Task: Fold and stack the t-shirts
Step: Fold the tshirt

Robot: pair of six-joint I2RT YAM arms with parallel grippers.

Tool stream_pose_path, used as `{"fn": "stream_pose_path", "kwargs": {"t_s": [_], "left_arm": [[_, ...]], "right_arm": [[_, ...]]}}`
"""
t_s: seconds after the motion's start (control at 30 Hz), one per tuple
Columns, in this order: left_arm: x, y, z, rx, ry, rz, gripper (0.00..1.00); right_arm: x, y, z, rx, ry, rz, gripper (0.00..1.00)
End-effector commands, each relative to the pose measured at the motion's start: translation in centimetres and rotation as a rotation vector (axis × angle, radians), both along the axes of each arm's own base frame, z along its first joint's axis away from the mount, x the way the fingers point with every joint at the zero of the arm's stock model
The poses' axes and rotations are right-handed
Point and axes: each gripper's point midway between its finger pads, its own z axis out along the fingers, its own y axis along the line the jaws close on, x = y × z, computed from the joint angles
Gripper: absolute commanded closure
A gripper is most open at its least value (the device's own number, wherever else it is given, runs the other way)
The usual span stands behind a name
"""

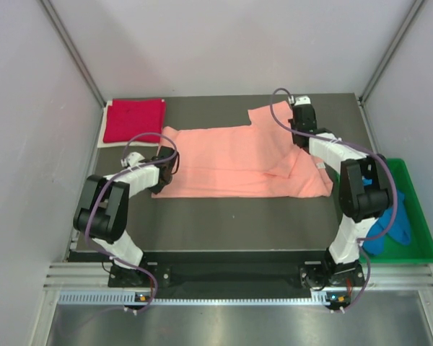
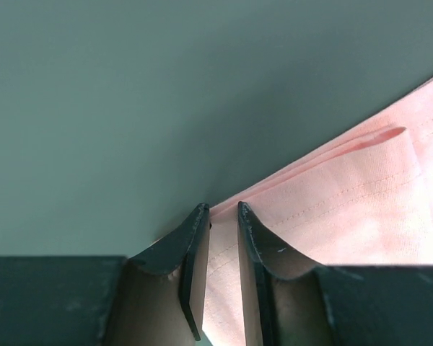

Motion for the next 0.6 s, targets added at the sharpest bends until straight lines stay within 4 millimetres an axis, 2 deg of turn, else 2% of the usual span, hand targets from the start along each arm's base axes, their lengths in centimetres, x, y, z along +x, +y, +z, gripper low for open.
{"fn": "stream_pose_path", "kwargs": {"t_s": [0.0, 0.1, 0.17, 0.2, 0.23, 0.37, 0.47, 0.57], "left_arm": [[-4.3, 2.1, -2.4, 0.078, 0.181, 0.025, 0.72], [-3.7, 1.3, -1.5, 0.04, 0.178, 0.001, 0.71], [-2.3, 0.7, 0.7, 0.014, 0.12, -0.019, 0.69], [-1.9, 0.7, 1.6, 0.014, 0.103, -0.024, 0.63], [-0.7, 0.2, 3.4, -0.009, 0.042, -0.036, 0.58], [2.5, -1.6, 6.4, -0.056, -0.026, -0.26, 0.64], [2.5, -1.1, 6.5, -0.029, -0.013, -0.313, 0.64], [1.8, -0.1, 4.4, -0.136, 0.049, -0.345, 0.65]], "right_arm": [[2.5, -0.3, 3.1, -0.05, -0.092, -0.022, 1.0], [2.2, 0.6, 2.3, -0.013, -0.072, 0.002, 1.0], [2.0, 1.2, 2.8, 0.008, -0.089, 0.011, 1.0], [1.7, 1.3, 2.5, 0.012, -0.081, 0.018, 1.0], [1.5, 1.5, 2.8, 0.014, -0.089, 0.021, 1.0], [1.3, 1.8, 3.3, 0.017, -0.097, 0.028, 1.0], [1.1, 2.0, 3.3, 0.03, -0.095, 0.029, 1.0], [1.0, 2.0, 3.5, 0.033, -0.097, 0.033, 1.0]]}}
